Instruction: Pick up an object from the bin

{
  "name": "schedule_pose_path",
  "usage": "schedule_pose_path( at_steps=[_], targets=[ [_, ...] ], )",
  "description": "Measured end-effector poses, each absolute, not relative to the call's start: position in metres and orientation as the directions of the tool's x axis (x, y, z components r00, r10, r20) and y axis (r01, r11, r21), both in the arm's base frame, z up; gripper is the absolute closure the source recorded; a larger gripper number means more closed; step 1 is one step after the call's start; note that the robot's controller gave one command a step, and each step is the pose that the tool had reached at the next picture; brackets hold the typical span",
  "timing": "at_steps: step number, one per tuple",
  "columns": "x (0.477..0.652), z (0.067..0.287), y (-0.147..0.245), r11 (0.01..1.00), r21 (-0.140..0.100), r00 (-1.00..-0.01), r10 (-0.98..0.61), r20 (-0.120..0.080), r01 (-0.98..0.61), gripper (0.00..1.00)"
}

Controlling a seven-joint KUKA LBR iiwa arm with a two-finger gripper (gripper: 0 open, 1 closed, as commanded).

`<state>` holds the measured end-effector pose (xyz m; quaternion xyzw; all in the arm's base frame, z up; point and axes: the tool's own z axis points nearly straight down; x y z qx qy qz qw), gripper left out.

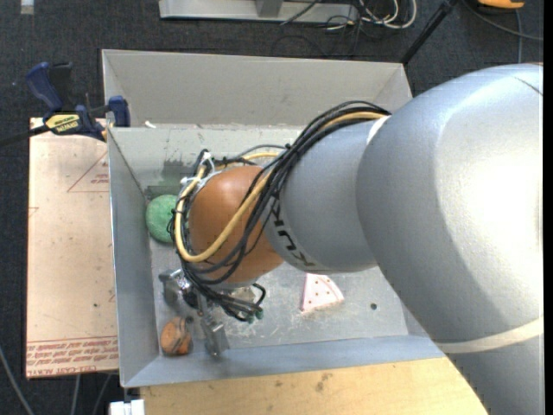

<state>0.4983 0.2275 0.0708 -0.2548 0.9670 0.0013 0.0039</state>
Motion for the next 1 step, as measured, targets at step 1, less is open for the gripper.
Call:
schedule_pose_path(
  at_steps=[1],
  targets=[
    [0.482, 0.0705, 0.2471, 0.718, 0.0, -0.718, -0.696, -0.006, -0.696, 1.0]
  ],
)
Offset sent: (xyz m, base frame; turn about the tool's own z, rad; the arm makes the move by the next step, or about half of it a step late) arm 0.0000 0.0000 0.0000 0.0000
